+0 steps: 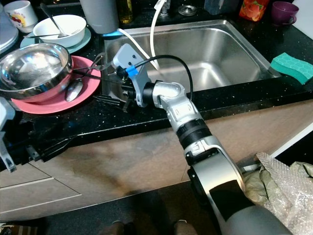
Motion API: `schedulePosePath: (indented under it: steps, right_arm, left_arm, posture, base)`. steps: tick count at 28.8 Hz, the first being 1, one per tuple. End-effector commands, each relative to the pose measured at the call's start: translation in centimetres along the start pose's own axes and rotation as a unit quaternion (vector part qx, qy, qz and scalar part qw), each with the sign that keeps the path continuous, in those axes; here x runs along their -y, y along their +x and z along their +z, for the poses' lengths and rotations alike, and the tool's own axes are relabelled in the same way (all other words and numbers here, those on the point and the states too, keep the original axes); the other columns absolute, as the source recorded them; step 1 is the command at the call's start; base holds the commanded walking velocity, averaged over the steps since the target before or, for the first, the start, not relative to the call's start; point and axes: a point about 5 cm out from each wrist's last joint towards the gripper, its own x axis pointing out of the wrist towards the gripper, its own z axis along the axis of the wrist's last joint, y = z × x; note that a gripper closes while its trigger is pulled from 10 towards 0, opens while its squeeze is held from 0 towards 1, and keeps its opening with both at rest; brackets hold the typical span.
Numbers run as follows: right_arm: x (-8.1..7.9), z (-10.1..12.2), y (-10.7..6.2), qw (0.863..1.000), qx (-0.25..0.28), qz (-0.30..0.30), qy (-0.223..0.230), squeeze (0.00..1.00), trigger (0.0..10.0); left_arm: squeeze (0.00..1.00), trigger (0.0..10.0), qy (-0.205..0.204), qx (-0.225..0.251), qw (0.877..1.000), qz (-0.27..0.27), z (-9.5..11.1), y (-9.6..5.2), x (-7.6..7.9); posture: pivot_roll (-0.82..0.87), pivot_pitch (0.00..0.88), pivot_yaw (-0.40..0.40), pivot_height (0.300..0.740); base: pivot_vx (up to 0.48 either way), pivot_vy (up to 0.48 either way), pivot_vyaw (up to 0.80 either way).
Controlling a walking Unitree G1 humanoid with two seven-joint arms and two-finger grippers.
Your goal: Kitchen organization
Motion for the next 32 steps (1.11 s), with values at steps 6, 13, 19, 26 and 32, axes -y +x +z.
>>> schedulePosePath:
  steps: [6,13,19,26,32]
  right_arm:
    - [-0.04,0.28,0.36,1.0,0.002,0.005,-0.003,0.0,3.5]
    - [0.04,0.38,0.32,1.0,0.004,0.007,-0.003,0.0,2.5]
    - [0.16,0.52,0.3,1.0,0.005,0.006,-0.003,0.0,2.1]
    - [0.28,0.69,0.25,1.0,0.009,0.004,-0.001,0.0,1.7]
    - [0.48,0.91,0.16,1.0,0.015,-0.001,0.0,0.0,1.5]
  left_arm:
    - [0.0,10.0,-0.006,-0.004,1.0,-0.007,-0.12,-0.01,0.28]
    - [0.0,10.0,-0.006,-0.004,1.0,-0.006,-0.14,-0.04,0.27]
    - [0.0,10.0,-0.006,-0.004,1.0,-0.006,-0.13,-0.03,0.2]
    - [0.0,10.0,-0.005,-0.003,1.0,-0.007,-0.11,-0.01,0.16]
    - [0.0,10.0,-0.005,-0.001,1.0,-0.007,-0.07,0.05,0.11]
  posture:
    - [0.09,0.191,-0.018,0.74]
    - [0.09,0.189,-0.018,0.74]
    - [0.09,0.188,-0.018,0.74]
    - [0.08,0.187,-0.015,0.74]
    - [0.08,0.181,-0.015,0.74]
  base:
    - [0.0,0.0,0.0]
    - [0.0,0.0,0.0]
    - [0.0,0.0,0.0]
    - [0.0,0.0,0.0]
    - [0.0,0.0,0.0]
